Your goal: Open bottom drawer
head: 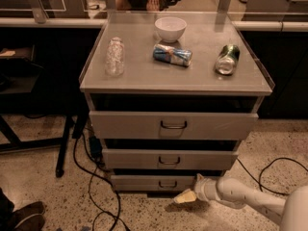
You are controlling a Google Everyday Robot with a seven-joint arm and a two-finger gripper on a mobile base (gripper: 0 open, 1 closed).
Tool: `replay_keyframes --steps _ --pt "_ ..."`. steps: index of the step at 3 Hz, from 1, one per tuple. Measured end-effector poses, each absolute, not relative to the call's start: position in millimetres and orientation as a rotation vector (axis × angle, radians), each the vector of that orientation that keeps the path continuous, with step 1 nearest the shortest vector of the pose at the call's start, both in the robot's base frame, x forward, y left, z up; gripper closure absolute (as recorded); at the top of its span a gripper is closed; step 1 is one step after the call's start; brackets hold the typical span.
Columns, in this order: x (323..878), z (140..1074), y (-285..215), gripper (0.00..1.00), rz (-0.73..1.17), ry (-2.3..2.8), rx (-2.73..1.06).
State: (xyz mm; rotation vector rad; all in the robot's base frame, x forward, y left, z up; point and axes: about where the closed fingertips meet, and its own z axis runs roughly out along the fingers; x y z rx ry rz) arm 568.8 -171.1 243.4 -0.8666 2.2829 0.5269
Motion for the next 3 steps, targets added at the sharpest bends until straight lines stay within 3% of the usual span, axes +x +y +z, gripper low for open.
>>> replay_keyframes --steps 3 --pt "592 237 -161 0.0 0.551 2.279 -0.816"
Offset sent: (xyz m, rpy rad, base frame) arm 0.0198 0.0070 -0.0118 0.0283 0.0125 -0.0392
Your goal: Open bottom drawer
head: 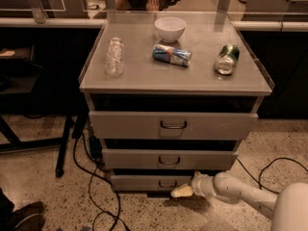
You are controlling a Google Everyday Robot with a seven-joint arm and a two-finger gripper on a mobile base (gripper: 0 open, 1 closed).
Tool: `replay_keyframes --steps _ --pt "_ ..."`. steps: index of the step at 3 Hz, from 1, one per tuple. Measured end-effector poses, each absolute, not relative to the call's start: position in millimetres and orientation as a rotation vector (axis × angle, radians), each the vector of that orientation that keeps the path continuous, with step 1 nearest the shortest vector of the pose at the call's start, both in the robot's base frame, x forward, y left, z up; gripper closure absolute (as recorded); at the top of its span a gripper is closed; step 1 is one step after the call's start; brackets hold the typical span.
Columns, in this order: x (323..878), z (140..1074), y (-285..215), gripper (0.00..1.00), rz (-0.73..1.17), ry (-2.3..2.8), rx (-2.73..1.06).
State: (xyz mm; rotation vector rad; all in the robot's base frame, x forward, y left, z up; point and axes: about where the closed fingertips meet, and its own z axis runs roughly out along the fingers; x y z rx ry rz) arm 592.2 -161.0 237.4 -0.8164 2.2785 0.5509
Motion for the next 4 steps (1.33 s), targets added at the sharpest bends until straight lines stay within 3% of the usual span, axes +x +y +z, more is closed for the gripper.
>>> replay_keyframes --steps 4 --pt "612 207 -117 0.0 0.577 2.253 -0.925"
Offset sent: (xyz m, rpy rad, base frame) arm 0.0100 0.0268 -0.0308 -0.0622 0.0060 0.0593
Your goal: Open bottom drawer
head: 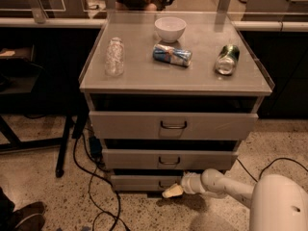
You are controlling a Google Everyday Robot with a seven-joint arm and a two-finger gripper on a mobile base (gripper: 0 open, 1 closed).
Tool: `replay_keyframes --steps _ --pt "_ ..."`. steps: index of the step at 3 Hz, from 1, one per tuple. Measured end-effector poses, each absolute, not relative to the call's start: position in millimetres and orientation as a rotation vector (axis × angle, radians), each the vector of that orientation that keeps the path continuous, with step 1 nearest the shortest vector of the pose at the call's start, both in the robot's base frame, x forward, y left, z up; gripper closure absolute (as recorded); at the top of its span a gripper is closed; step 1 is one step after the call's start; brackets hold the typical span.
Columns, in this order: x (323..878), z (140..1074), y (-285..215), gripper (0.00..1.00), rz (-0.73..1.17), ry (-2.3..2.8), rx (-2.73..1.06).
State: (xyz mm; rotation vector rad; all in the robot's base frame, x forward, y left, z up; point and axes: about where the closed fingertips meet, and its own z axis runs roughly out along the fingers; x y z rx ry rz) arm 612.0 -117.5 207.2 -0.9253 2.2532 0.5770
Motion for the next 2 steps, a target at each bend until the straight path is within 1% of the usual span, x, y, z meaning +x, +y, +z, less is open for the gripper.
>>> replay_keyframes --steps 1,2 --pt "606 200 -111 0.0 0.592 2.249 -0.997" --pt "575 205 -127 0.0 0.59 2.254 -1.096"
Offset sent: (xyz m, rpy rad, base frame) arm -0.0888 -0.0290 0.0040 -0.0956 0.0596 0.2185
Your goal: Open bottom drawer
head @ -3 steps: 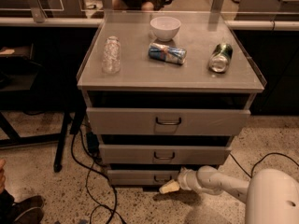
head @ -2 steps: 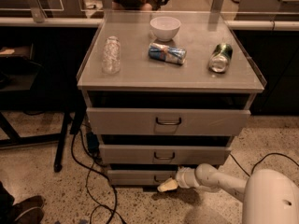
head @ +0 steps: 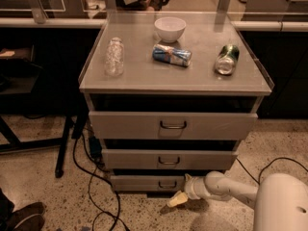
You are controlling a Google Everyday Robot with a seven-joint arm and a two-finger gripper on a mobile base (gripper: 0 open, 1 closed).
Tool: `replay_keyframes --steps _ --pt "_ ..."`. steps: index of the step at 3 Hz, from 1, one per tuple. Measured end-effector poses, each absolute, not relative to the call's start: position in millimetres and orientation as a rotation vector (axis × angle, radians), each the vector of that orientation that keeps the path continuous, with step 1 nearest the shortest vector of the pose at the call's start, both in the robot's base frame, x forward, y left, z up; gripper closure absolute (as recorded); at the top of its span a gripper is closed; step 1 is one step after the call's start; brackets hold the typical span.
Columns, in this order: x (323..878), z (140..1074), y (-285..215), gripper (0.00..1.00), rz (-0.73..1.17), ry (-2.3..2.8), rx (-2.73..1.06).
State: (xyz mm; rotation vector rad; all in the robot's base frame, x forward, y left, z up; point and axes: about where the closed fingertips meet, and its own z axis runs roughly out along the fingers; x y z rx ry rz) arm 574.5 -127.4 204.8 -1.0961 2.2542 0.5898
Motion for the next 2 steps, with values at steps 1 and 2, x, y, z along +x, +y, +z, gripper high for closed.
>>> replay_keyframes --steps 1,2 --pt "539.3 207.9 -137.7 0.0 0.606 2.261 -1.181" --pt "535.3 207.3 -135.7 0.0 0.614 2.262 -1.186"
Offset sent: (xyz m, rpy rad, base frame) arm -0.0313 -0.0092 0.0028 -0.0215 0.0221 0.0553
